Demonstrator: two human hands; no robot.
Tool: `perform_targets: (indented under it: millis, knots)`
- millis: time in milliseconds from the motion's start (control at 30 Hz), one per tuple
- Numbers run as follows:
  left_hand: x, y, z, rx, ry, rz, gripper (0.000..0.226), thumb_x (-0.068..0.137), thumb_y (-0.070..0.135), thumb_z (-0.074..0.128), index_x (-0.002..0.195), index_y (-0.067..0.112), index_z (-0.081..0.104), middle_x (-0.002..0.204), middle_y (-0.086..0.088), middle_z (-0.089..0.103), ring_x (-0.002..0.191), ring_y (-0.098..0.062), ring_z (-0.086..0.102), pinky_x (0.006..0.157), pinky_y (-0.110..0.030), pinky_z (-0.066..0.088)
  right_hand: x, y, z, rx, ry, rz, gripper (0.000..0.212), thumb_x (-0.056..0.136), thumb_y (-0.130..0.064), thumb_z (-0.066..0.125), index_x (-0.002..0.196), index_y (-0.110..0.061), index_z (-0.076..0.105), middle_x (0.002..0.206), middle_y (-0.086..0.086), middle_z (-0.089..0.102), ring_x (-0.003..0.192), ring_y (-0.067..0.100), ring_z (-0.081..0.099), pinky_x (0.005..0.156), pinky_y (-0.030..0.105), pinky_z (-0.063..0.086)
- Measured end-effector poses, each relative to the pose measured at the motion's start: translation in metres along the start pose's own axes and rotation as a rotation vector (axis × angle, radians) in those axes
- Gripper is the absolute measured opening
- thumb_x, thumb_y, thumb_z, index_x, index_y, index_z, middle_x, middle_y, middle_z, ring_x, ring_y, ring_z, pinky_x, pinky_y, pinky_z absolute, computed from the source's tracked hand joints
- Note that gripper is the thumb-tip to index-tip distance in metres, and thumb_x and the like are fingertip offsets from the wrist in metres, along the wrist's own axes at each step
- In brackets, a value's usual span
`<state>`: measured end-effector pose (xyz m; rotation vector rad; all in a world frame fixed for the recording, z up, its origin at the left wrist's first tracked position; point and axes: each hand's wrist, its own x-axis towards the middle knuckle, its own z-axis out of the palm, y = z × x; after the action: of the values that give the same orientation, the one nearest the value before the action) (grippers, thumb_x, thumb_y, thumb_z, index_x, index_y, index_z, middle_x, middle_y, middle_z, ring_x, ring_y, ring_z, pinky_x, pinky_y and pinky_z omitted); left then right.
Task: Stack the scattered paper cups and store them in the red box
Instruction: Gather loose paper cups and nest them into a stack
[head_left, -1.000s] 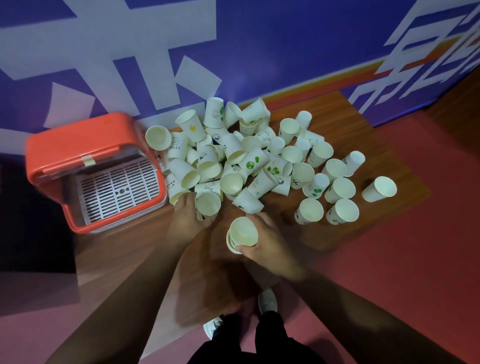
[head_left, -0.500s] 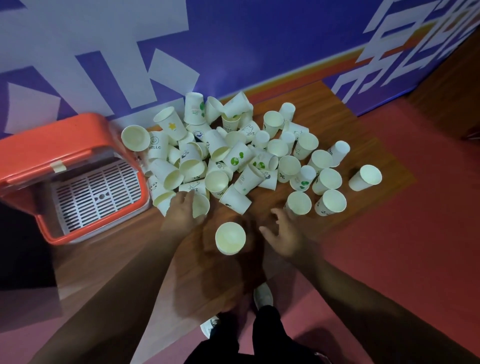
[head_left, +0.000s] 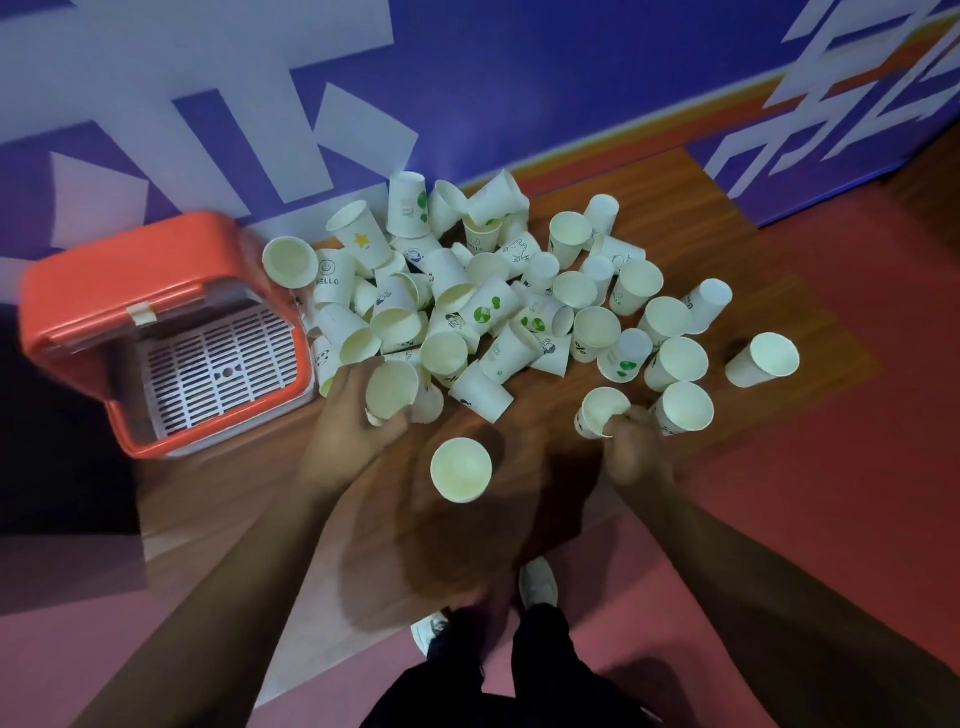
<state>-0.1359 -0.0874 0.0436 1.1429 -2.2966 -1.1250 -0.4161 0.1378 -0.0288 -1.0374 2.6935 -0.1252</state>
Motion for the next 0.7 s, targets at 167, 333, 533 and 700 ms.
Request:
perform_targets:
  millis: [167,333,533,700]
  knots:
    - [-0.032,0.035,-0.009,-0.171,-0.051,0.086,0.059,0.078,0.042,0.074,0.131,0.04,0.047,0.125,0.028,0.053,0.118,-0.005,0.053,0.094,-0.016,0.043,-0.009,-0.012,-0.017,0.249,0.163,-0.1,0.008,0.071,-0.005,0.077,0.076,-0.005,0.07,0.101,0.015,0.057,0.096,0.035,0.057,0.084,0.041,0.049]
    - [-0.052,0.039,0.006,-0.186,-0.144,0.144,0.06,0.078,0.04,0.074,0.132,0.024,0.053,0.123,0.017,0.06,0.116,-0.008,0.058,0.094,-0.017,0.044,-0.026,-0.037,-0.049,0.592,0.243,-0.166,0.018,0.072,-0.008,0.08,0.071,-0.018,0.065,0.129,0.01,0.048,0.121,0.025,0.05,0.1,0.025,0.044]
    - [-0.058,0.005,0.04,0.015,-0.182,0.146,0.069,0.076,0.049,0.071,0.136,0.019,0.054,0.127,0.003,0.058,0.12,-0.014,0.052,0.106,-0.025,0.04,-0.04,-0.062,-0.064,0.708,0.08,-0.179,0.016,0.071,-0.038,0.072,0.072,-0.034,0.056,0.13,-0.012,0.049,0.125,0.01,0.051,0.099,0.025,0.043]
    - [-0.055,-0.012,0.07,0.012,-0.232,0.133,0.07,0.077,0.045,0.074,0.14,0.024,0.052,0.135,0.01,0.053,0.125,-0.015,0.049,0.105,-0.045,0.045,-0.048,-0.083,-0.069,0.821,0.006,-0.246,0.046,0.071,-0.042,0.079,0.111,-0.045,0.056,0.122,-0.019,0.056,0.113,0.007,0.059,0.092,0.04,0.052]
